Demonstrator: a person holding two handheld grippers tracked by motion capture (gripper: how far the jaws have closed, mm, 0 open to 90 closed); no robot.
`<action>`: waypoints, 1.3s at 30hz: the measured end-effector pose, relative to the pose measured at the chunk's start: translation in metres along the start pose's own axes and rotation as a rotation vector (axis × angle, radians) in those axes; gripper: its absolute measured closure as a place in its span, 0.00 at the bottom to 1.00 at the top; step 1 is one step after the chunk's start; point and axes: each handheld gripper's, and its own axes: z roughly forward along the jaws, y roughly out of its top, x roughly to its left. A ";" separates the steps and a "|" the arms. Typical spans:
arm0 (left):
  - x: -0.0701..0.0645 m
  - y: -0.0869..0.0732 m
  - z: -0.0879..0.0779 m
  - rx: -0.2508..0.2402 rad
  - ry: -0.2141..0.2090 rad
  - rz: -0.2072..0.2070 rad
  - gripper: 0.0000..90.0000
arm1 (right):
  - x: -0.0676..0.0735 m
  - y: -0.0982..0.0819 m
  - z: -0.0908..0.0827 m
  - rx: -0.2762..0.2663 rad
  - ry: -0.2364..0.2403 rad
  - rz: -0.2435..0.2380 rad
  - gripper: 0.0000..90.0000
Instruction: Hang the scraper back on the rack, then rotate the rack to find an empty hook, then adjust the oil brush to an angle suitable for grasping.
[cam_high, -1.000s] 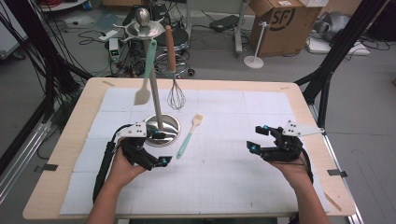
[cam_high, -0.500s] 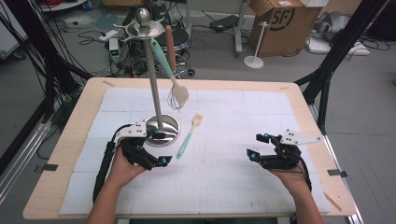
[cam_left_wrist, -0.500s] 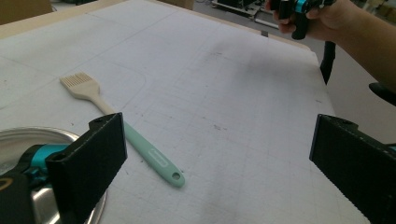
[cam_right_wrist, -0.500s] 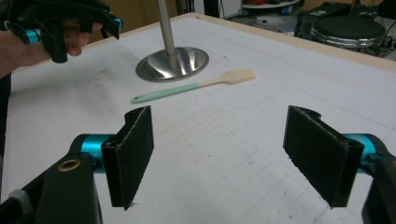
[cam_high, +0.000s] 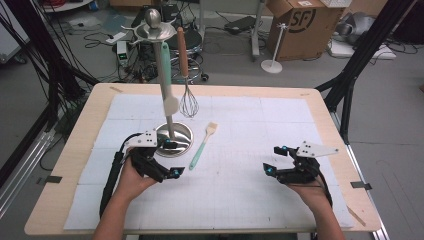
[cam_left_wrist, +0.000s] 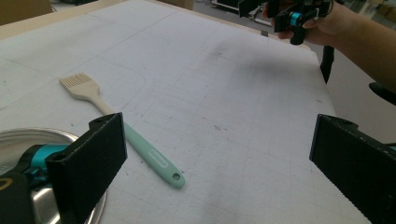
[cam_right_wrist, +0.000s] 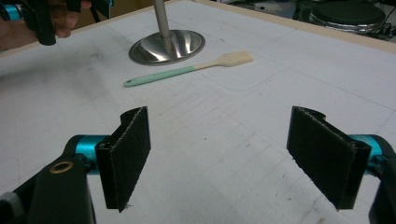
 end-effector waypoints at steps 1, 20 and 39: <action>0.000 0.000 0.000 0.003 -0.002 0.003 0.05 | 0.000 -0.001 0.001 0.001 -0.002 0.000 0.23; 0.000 0.001 0.001 -0.010 -0.005 0.005 0.05 | -0.001 -0.004 0.004 0.015 0.008 0.004 0.21; -0.004 0.005 -0.004 -0.046 -0.013 0.010 0.05 | -0.001 -0.003 0.005 0.009 0.018 0.007 0.21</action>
